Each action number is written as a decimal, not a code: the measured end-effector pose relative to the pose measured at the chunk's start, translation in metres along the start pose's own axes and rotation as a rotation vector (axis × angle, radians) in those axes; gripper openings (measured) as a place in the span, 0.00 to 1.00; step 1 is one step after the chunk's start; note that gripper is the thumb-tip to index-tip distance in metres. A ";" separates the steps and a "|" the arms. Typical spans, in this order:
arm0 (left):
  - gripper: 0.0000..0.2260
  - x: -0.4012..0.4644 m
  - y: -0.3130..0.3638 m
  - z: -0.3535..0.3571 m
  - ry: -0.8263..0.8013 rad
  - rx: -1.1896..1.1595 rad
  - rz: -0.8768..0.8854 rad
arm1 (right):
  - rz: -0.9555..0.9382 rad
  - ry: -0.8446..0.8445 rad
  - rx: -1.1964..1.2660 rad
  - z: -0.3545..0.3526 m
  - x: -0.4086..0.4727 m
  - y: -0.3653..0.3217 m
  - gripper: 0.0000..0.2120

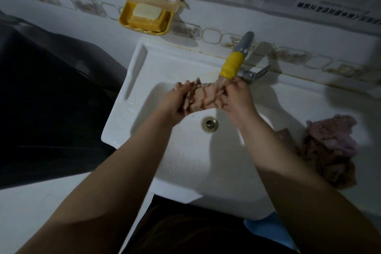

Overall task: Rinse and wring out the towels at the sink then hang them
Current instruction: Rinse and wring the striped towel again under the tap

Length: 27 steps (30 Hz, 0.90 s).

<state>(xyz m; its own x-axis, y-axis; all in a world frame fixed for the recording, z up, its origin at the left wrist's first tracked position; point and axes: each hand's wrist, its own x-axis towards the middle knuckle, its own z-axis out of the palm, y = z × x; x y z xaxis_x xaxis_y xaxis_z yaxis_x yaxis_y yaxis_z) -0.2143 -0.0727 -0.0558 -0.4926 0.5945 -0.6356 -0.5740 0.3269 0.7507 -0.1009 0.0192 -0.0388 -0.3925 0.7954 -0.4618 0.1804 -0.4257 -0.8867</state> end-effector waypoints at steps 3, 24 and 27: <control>0.13 0.006 -0.010 0.028 0.070 0.035 -0.054 | -0.258 -0.062 -0.530 0.023 -0.022 0.016 0.15; 0.18 0.004 -0.034 -0.009 -0.051 -0.285 -0.429 | 0.159 -0.012 -0.251 0.007 0.025 -0.009 0.11; 0.34 0.003 -0.054 -0.023 0.105 -0.136 -0.606 | 0.152 -0.173 -0.143 0.012 0.008 -0.006 0.08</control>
<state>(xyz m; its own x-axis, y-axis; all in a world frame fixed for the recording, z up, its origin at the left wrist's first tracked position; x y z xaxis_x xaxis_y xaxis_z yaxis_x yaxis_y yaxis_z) -0.2004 -0.1054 -0.1024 -0.1110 0.2555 -0.9604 -0.8460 0.4829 0.2262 -0.1160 0.0236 -0.0368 -0.4970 0.6362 -0.5901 0.3702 -0.4597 -0.8073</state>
